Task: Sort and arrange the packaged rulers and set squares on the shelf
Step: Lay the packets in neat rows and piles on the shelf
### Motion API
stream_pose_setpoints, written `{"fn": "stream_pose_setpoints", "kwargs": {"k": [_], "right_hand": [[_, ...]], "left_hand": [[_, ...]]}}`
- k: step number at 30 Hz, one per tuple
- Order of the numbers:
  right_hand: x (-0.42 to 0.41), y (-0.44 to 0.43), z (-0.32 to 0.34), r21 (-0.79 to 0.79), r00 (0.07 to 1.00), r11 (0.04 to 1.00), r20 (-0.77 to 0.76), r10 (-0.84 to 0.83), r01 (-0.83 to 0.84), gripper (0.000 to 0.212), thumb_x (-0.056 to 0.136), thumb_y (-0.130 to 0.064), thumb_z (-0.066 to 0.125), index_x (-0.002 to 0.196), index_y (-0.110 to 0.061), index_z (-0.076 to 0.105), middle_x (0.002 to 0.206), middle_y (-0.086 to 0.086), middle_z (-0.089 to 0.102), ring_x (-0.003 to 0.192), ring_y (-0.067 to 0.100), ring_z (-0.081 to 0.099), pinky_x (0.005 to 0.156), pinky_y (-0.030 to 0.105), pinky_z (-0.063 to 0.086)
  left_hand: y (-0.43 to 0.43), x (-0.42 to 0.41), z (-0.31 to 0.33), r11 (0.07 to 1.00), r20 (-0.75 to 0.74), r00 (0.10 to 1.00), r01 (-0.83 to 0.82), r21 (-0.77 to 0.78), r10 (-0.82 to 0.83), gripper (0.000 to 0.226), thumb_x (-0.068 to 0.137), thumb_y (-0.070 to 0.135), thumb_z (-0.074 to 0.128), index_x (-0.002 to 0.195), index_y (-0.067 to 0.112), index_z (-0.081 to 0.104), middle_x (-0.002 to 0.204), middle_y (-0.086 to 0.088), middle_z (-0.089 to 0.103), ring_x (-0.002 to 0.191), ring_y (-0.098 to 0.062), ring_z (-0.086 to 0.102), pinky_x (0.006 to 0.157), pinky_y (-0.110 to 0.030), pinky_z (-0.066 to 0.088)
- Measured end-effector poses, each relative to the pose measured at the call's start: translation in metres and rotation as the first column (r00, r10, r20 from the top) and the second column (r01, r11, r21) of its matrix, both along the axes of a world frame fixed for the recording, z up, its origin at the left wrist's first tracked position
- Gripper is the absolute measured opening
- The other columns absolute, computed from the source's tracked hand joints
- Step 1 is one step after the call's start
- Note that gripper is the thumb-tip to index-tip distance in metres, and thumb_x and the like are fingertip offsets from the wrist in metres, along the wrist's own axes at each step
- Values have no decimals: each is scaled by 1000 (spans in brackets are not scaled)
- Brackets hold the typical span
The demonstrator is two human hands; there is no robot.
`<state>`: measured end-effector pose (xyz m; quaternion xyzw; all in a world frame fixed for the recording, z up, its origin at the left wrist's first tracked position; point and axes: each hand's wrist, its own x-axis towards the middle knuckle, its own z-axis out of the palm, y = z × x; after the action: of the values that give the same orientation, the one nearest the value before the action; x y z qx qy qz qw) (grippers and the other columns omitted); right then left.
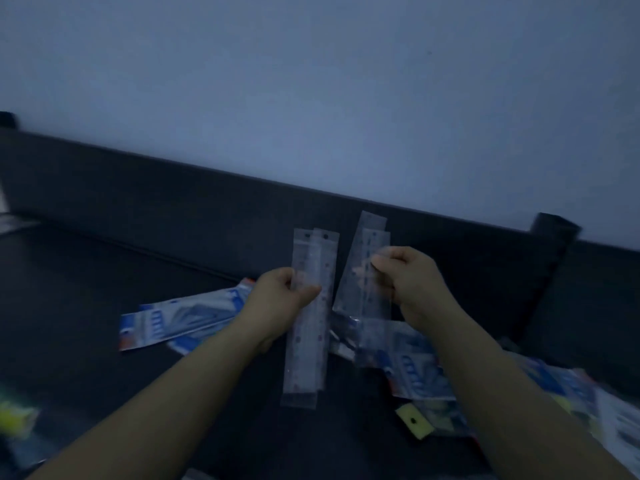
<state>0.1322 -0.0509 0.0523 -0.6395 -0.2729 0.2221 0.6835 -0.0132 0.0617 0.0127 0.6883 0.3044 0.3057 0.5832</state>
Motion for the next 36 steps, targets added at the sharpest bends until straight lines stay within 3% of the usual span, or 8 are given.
{"fn": "stream_pose_setpoints", "kwargs": {"k": [2,7,13,20,24,28,32,36], "right_hand": [[-30,26,2,8,996,996,-4,86,-86,5,92,1,55,97,0,55,74,10,60,49,5,64,44,18,49],[-104,96,1,52,975,975,-44,217,-215,9,92,1,55,101,1,55,90,22,64,69,20,72,55,28,57],[-221,193,-2,28,934,940,-108,340,-339,12,93,-2,56,104,2,57,88,17,66,78,23,73,63,32,60],[-327,276,-13,26,901,908,-121,417,-417,16,94,-4,55,108,4,57,95,22,67,76,21,73,59,28,59],[-360,314,-21,16,880,890,-143,453,-456,13,94,-4,55,105,3,58,93,20,68,79,24,72,62,31,60],[-378,354,-31,0,867,877,-158,474,-480,12,94,-3,54,101,5,59,93,22,67,77,24,72,60,30,59],[-383,400,-38,-2,860,872,-167,482,-490,9,94,-3,53,97,4,58,89,21,67,74,22,72,58,29,59],[-379,452,-44,7,859,877,-194,473,-481,13,94,-3,54,104,4,57,94,22,68,72,21,73,59,30,60]], "left_hand": [[21,-33,1,998,22,998,-58,-7,58,13,87,12,66,95,2,68,95,-13,73,88,-27,70,80,-40,58],[72,-122,1,988,7,989,-150,36,150,7,89,16,66,93,10,68,90,-4,73,79,-15,70,63,-24,55],[142,-247,1,955,-52,955,-288,69,292,15,87,22,68,93,8,69,91,-8,73,85,-22,71,80,-42,58],[205,-356,1,916,-120,909,-390,94,399,22,89,27,65,96,7,68,93,-9,72,85,-24,70,83,-50,56],[236,-388,-4,891,-127,883,-445,88,453,22,89,26,66,94,5,69,91,-13,72,86,-27,69,83,-50,56],[270,-407,-14,882,-161,867,-462,97,472,37,88,32,66,101,-3,64,98,-23,68,90,-36,66,83,-51,54],[314,-414,-18,871,-198,848,-478,114,492,30,89,30,64,100,2,66,96,-18,70,89,-31,68,83,-46,55],[365,-412,-18,864,-209,839,-481,148,503,33,88,29,65,94,-3,63,93,-25,65,80,-33,65,75,-42,54]]}}
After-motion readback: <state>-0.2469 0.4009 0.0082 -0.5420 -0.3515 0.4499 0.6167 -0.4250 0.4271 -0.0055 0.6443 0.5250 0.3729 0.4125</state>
